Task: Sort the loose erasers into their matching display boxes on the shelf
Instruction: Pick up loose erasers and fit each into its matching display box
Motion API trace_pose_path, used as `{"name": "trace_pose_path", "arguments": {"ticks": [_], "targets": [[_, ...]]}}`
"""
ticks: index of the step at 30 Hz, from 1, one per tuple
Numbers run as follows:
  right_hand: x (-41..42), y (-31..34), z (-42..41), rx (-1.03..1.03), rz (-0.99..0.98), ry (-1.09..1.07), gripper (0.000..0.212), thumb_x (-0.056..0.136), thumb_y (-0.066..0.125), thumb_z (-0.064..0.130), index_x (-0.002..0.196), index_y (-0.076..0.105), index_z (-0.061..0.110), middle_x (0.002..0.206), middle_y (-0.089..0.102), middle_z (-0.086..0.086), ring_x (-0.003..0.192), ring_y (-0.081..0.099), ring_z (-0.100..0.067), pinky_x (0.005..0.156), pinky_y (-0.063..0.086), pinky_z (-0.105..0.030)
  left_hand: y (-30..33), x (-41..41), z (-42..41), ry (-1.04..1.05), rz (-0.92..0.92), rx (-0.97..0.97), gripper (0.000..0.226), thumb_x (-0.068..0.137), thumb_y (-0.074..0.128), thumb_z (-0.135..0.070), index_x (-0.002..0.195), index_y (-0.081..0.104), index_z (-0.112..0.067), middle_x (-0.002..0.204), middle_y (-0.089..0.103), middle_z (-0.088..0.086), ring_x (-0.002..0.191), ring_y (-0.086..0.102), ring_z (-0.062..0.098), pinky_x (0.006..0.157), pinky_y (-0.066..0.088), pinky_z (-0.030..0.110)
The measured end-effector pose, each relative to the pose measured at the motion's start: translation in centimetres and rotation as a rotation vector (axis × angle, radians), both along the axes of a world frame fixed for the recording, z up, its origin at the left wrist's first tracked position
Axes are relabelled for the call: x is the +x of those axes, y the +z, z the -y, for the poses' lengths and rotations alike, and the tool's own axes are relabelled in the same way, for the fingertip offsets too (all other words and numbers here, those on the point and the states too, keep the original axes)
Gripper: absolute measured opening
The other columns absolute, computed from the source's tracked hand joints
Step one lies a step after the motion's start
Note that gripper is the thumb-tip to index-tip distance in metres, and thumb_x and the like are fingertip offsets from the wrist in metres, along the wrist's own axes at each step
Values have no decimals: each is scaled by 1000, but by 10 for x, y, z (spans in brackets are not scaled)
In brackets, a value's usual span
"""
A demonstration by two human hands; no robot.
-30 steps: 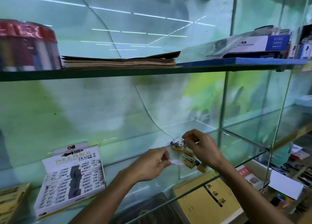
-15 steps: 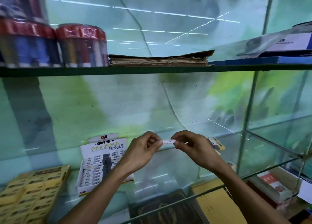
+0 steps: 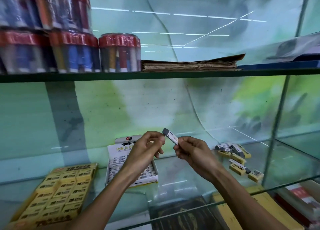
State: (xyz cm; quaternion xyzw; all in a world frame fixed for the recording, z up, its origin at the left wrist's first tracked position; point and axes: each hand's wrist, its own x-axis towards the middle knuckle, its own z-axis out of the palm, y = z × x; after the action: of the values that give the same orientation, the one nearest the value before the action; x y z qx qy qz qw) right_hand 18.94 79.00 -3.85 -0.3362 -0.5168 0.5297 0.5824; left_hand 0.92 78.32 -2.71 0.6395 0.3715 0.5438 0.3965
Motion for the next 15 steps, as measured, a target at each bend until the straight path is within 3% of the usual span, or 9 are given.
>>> {"name": "trace_pose_path", "arguments": {"ticks": [5, 9, 12, 15], "targets": [[-29, 3, 1, 54, 93, 70, 13, 97, 53, 2, 98, 62, -7, 82, 68, -18, 67, 60, -22, 60, 45, -28, 5, -14, 6, 110, -47, 72, 11, 92, 66, -17, 102, 62, -20, 93, 70, -6, 79, 65, 7, 73, 51, 20], [-39, 3, -1, 116, 301, 20, 9, 96, 56, 5, 100, 64, 2, 84, 74, -12, 69, 64, -18, 61, 45, -30, 15, -49, 10, 180, -57, 44, 15, 91, 67, -19, 105, 62, -23, 100, 71, -3, 91, 66, 8, 76, 49, 20], [-45, 2, -7, 127, 406, -26, 8, 95, 58, 7, 97, 65, 11, 81, 74, -6, 68, 64, -13, 62, 44, -30, 20, -81, 13, 230, -191, 67, 12, 90, 68, -20, 101, 63, -23, 97, 69, 0, 90, 64, 10, 77, 50, 21], [-54, 2, -12, 145, 478, -60, 8, 94, 58, 8, 97, 64, 12, 82, 74, -3, 67, 63, -13, 58, 43, -20, 21, -104, 13, 255, -414, 145, 11, 89, 70, -23, 100, 68, -25, 93, 70, -4, 86, 65, 9, 75, 52, 19]]}}
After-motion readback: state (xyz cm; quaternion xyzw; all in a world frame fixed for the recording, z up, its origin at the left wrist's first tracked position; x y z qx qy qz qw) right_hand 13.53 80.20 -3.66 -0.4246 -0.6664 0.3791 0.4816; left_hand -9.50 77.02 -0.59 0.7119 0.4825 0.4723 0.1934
